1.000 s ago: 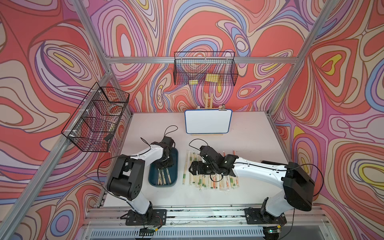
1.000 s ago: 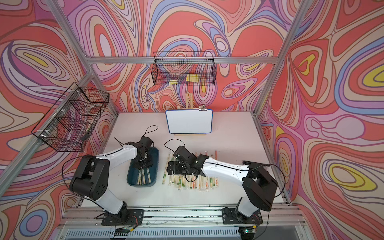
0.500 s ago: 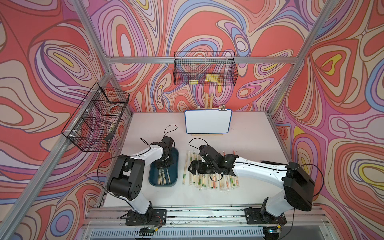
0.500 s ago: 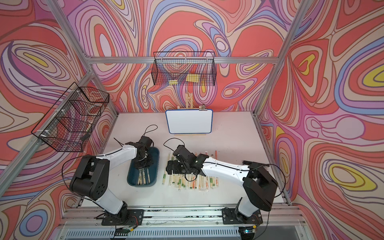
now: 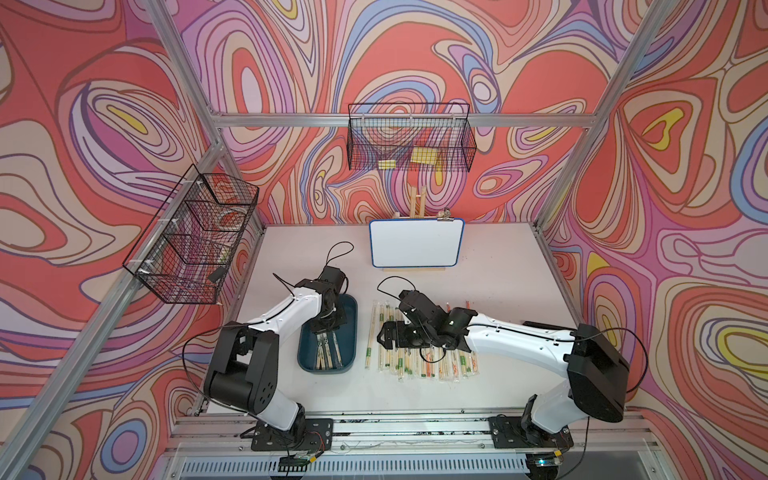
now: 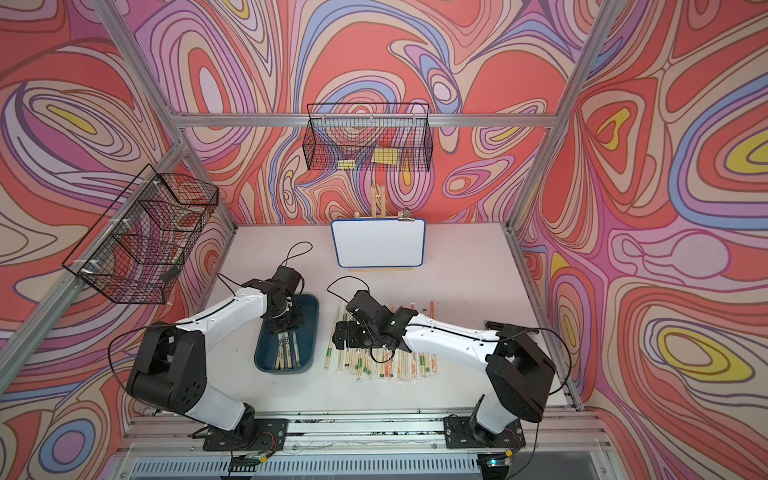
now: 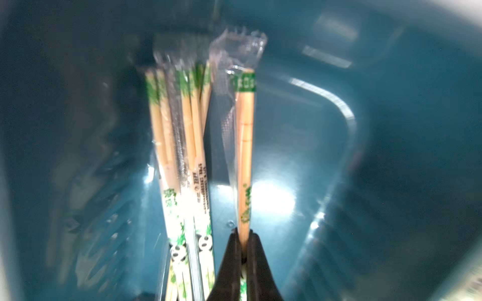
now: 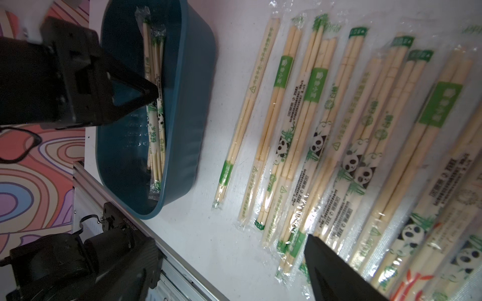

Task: Take the paired disposable chopsticks out of the storage box
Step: Pick up the paired disposable chopsticks from the storage box, then place the paired disposable chopsticks at the center of the board.

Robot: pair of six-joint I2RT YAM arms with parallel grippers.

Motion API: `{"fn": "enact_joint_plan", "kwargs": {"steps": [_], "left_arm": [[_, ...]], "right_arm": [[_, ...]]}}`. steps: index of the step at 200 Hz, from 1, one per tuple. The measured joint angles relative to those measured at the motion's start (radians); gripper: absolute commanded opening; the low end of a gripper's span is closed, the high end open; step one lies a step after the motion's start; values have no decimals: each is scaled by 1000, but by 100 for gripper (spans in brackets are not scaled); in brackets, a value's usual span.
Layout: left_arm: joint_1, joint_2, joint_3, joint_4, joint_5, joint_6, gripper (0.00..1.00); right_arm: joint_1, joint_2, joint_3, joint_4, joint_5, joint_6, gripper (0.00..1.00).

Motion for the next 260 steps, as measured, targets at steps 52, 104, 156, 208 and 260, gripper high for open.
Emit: {"fn": "enact_joint_plan", "kwargs": {"steps": [52,104,156,208,260], "left_arm": [[-7,-120,74,-66,26,17,0],[-141,-112,127,-79,39,18,0],[-280,23,162,-50,43,16,0],[-352,142,184,-8,43,5,0],[-380,232,188,32,45,-6,0]], "right_arm": [[0,0,6,0,1,-3,94],[0,-6,-16,16,6,5,94],[0,-61,-107,17,17,22,94],[0,-113,-154,15,31,39,94],[0,-129,-160,10,39,39,95]]}}
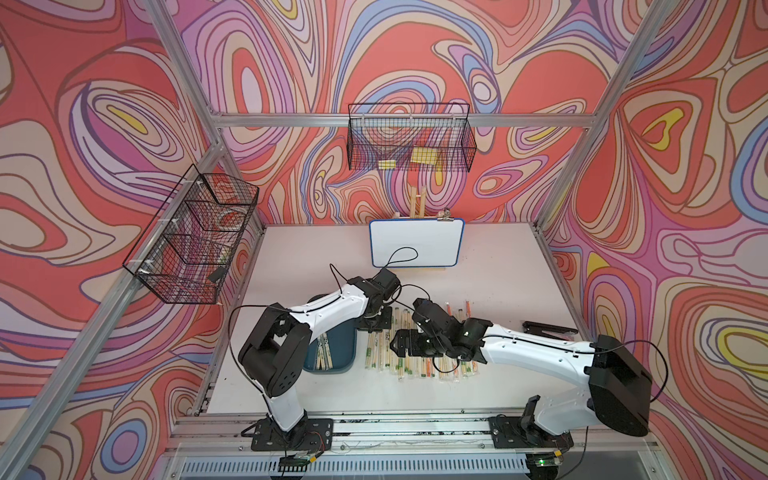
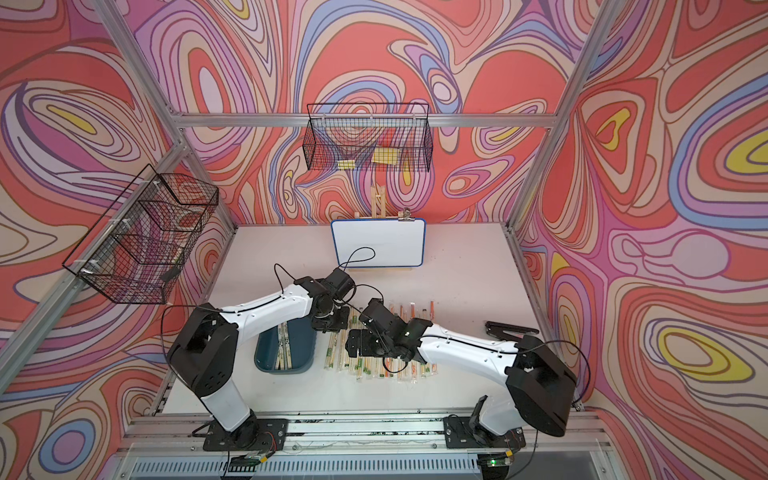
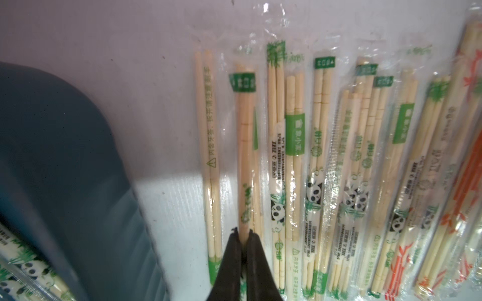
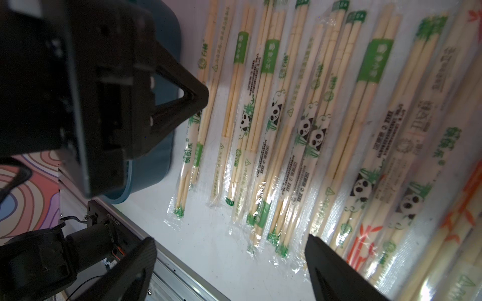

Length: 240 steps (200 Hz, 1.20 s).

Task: Take the paired disposable chopsticks out of the storage box
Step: Place the paired disposable chopsticks at the center of the board.

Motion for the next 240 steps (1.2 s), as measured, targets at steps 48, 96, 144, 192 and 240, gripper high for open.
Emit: {"fn": "enact_joint_plan", "kwargs": {"steps": [48,96,144,192,240], "left_arm": [[-2,35,0,30,0,-11,0],[-2,55,-2,43,-5,-17,0],[-2,55,-18,52,-12,-18,2],[-2,55,-39,55,-19,-18,15],[-2,53,-40,55,-23,-18,45]], "right_arm": [[0,-15,-1,-11,6,0,95],[0,-20,-8,-22,16,0,95],[0,-20,-11,-28,20,0,95],[0,-20,-11,-34,20,0,95],[0,-20,-11,-34,21,-1,95]]}}
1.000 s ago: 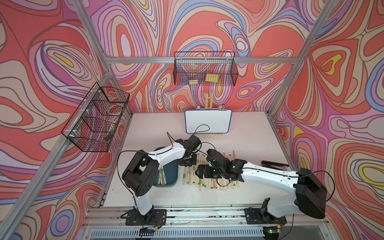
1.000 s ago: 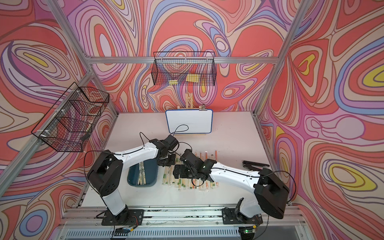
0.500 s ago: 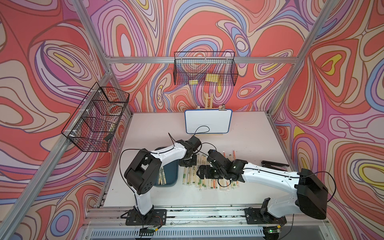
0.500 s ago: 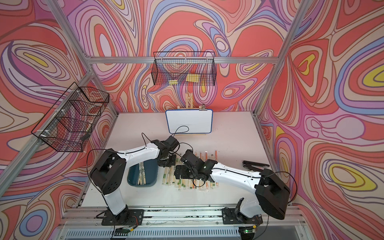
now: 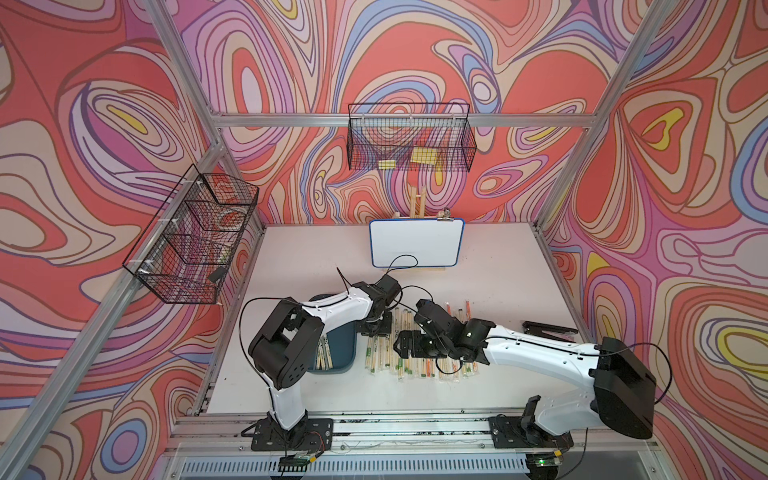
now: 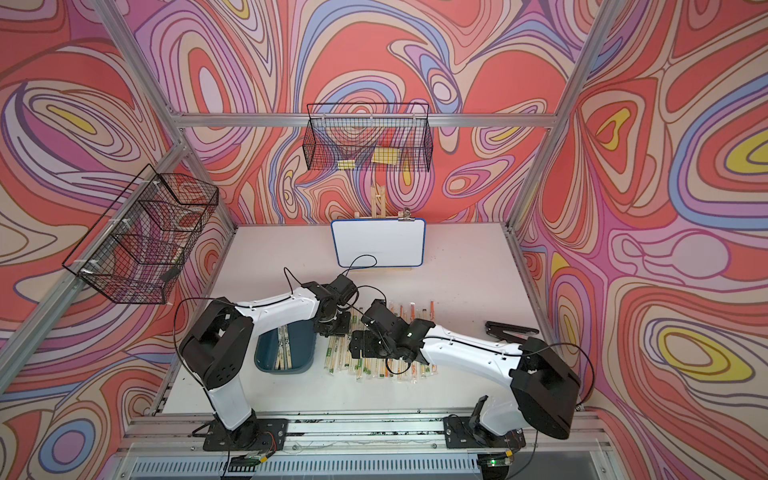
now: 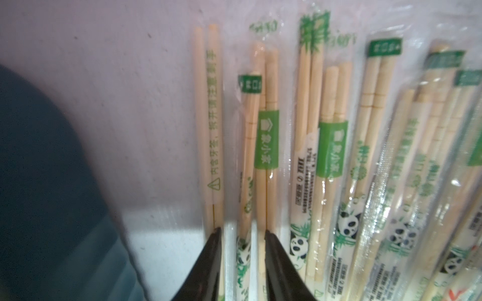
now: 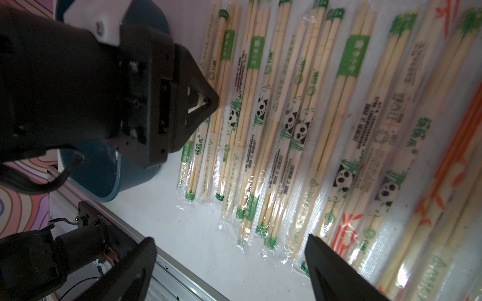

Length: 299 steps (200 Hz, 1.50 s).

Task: Take the paired disposable chopsticks out of the storage box
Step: Place the paired disposable chopsticks at the center of the board, then pick up the paired disposable chopsticks from the storage box.

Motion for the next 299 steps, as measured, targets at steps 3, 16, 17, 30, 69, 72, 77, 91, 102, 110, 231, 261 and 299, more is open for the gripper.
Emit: {"fn": "enact_joint_plan", "kwargs": {"steps": [3,16,17,30,69,72,77,91,102,110,231,261,299], "left_arm": [[0,0,0,0,0,0,46],[0,-8,0,0,0,0,47],[0,-9,0,-1,0,0,47],[0,-24,0,-3,-3,0,49],[2,-108,18,-32,-24,0,56],[4,-115,20,-35,-27,0,56],[6,-131,24,-40,-31,0,56],[22,-174,26,-53,-41,0,56],[45,-209,26,-67,-51,-5,56],[68,-235,25,-77,-60,-7,56],[408,-412,-281,-146,-117,-46,42],[414,-393,-302,-130,-117,-53,37],[425,-374,-317,-94,-116,-56,33]], "right_arm": [[0,0,0,0,0,0,95],[0,0,0,-1,0,0,95],[0,0,0,-1,0,0,95],[0,0,0,-3,0,0,95],[0,0,0,-5,0,0,95],[0,0,0,-5,0,0,95],[0,0,0,-5,0,0,95],[0,0,1,-5,0,0,95],[0,0,2,-5,0,0,95],[0,1,5,-6,0,0,95],[0,160,147,34,-66,-19,93],[0,180,158,39,-78,-27,93],[0,186,173,40,-85,-33,93]]}}
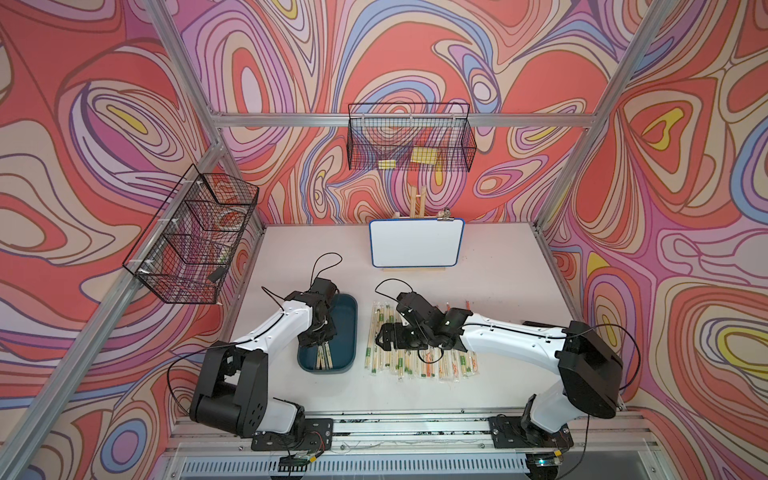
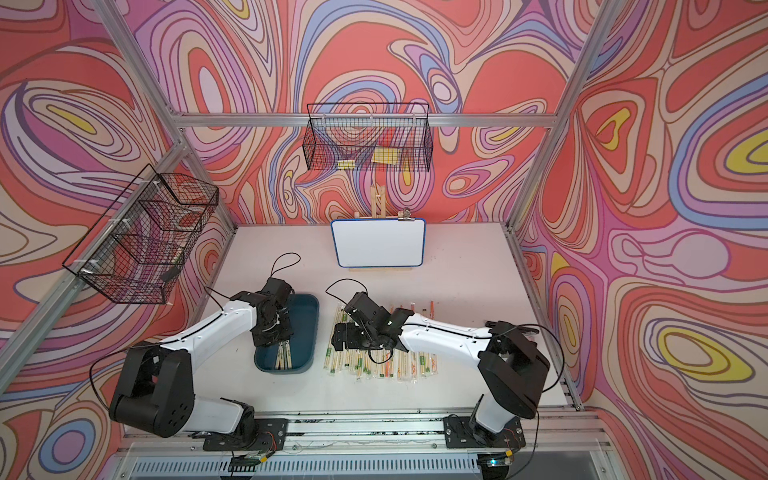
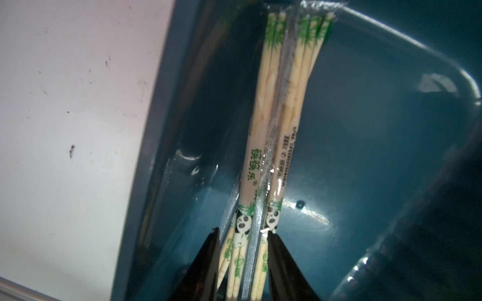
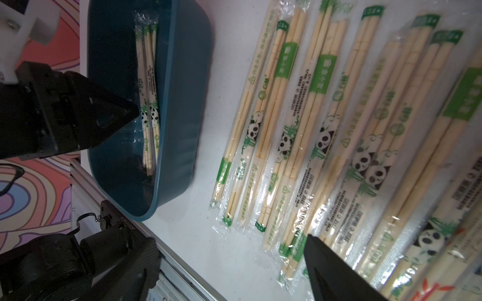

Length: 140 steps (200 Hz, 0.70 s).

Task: Take the paired disposable chopsticks out of the storage box
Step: Pick up the paired disposable chopsticks from the storage box.

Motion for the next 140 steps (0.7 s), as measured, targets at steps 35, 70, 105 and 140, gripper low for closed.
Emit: {"fn": "enact_joint_plan", "kwargs": {"steps": [35,70,105,140], "left_arm": [[7,25,-17,42,5,0,33],[9,46,-32,73,15,-1,31],[13,48,-41,99,25,0,25],[15,53,-48,126,34,0,16]], "right_arm": [[0,3,12,1,-3,-3,93],[0,25,29,1,-3,-5,93],[0,43,38,-1,-3,-5,93],[0,45,40,-1,-3,-6,93]]}}
